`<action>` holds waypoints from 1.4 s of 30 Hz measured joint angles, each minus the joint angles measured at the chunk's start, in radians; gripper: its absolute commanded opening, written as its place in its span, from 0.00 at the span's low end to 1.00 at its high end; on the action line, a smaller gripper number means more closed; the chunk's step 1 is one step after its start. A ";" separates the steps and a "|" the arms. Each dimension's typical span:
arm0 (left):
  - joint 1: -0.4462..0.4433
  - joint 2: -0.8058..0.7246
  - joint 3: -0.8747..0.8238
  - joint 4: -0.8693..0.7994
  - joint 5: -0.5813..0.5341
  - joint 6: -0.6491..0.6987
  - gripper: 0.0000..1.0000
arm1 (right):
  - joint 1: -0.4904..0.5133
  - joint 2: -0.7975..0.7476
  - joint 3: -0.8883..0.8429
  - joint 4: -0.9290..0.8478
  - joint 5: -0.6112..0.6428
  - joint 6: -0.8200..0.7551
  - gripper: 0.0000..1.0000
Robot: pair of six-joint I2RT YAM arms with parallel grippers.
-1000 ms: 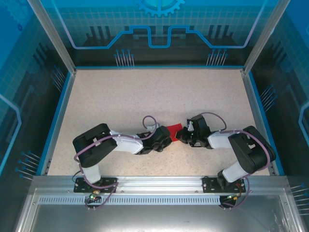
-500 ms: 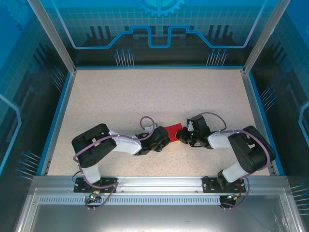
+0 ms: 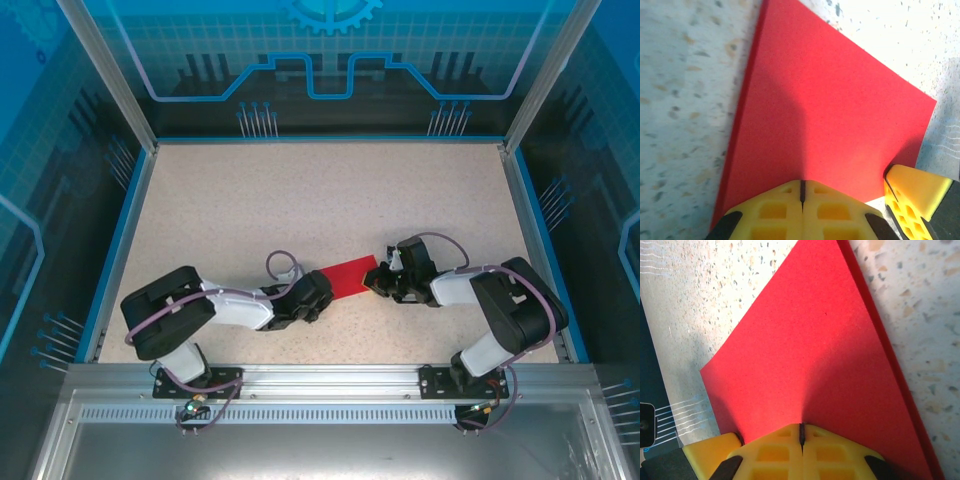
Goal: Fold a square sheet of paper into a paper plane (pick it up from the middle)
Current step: First fold in half a square sheet of paper at the center of the table.
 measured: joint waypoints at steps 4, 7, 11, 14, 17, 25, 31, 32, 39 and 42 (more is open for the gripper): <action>0.000 -0.031 -0.029 -0.011 -0.014 -0.021 0.00 | -0.007 0.006 0.000 0.005 -0.015 0.000 0.03; -0.001 -0.047 -0.042 -0.021 -0.020 -0.027 0.00 | -0.010 0.009 0.001 0.005 -0.021 0.000 0.04; -0.001 -0.068 -0.057 -0.037 -0.031 -0.035 0.00 | -0.016 0.011 0.001 0.005 -0.029 -0.001 0.04; -0.010 -0.086 -0.066 -0.058 -0.052 -0.037 0.00 | -0.018 0.011 0.002 0.004 -0.032 -0.005 0.04; -0.029 -0.088 -0.067 -0.071 -0.084 -0.038 0.00 | -0.023 0.014 0.002 0.004 -0.041 -0.009 0.04; -0.033 -0.137 -0.070 -0.167 -0.120 -0.011 0.02 | -0.030 0.011 0.010 -0.010 -0.056 -0.040 0.06; 0.074 -0.230 -0.034 -0.395 -0.112 0.201 0.24 | -0.030 -0.023 0.084 -0.185 0.005 -0.152 0.14; 0.101 -0.244 -0.016 -0.423 -0.102 0.244 0.28 | -0.030 -0.034 0.098 -0.221 0.031 -0.169 0.16; 0.315 -0.299 0.174 -0.513 0.056 0.496 0.56 | 0.060 -0.084 0.279 -0.454 0.198 -0.250 0.31; 0.382 -0.298 0.210 -0.529 0.122 0.557 0.65 | 0.153 -0.039 0.377 -0.491 0.238 -0.253 0.32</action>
